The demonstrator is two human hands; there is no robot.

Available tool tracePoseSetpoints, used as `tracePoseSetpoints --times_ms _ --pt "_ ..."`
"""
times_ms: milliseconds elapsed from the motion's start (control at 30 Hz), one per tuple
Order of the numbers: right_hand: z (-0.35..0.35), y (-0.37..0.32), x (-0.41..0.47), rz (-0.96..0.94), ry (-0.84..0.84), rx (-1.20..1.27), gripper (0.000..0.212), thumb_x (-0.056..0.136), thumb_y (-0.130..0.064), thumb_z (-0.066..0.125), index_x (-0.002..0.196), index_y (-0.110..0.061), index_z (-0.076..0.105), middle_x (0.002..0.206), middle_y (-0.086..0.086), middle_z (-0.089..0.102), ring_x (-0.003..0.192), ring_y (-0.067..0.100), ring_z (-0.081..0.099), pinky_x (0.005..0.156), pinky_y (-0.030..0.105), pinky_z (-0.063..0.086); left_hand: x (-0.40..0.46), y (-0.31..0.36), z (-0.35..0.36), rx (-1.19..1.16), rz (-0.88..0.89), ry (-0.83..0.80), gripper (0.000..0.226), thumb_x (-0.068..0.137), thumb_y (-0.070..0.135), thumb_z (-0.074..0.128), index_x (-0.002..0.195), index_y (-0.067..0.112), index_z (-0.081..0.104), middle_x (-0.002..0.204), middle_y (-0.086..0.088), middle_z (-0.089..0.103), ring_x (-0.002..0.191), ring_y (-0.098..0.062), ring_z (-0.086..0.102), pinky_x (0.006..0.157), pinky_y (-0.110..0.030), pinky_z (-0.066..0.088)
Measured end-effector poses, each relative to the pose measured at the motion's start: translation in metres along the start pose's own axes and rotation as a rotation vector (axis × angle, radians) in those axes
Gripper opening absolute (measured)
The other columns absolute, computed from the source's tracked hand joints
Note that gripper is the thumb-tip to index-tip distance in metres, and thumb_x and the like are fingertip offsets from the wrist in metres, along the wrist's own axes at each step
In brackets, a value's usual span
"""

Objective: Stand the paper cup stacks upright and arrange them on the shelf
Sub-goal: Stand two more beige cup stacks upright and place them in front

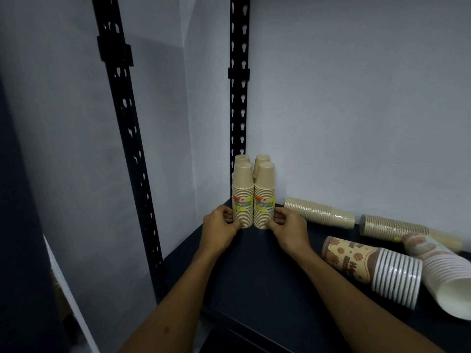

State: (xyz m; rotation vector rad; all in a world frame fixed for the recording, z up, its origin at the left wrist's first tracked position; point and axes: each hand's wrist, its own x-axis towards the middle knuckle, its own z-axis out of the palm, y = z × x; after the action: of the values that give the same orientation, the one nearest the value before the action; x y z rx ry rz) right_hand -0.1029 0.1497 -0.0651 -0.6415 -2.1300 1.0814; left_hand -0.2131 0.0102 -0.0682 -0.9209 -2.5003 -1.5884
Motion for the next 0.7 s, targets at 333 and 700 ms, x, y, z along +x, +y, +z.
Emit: tracePoseSetpoints --times_ms 333,700 --pt "-0.010 -0.003 -0.021 -0.016 -0.034 -0.147 0.045 0.090 -0.012 0.065 0.133 -0.003 0.054 0.127 0.010 0.062 0.114 0.019 0.059 0.098 0.031 0.048 -0.015 0.004 -0.005 0.075 0.022 0.005 0.046 0.088 0.020 0.069 0.129 0.005 0.055 0.118 -0.007 0.063 0.102 -0.014 0.059 0.086 -0.022 0.048" --pt "-0.044 -0.016 -0.091 -0.154 -0.289 -0.447 0.033 0.094 -0.022 0.056 0.124 -0.015 0.065 0.138 -0.001 0.057 0.127 0.016 0.051 0.108 0.027 0.037 -0.074 0.020 -0.024 0.522 0.177 -0.275 0.032 0.096 0.032 0.048 0.120 0.016 0.061 0.123 -0.005 0.061 0.109 -0.022 0.059 0.091 -0.038 0.049"
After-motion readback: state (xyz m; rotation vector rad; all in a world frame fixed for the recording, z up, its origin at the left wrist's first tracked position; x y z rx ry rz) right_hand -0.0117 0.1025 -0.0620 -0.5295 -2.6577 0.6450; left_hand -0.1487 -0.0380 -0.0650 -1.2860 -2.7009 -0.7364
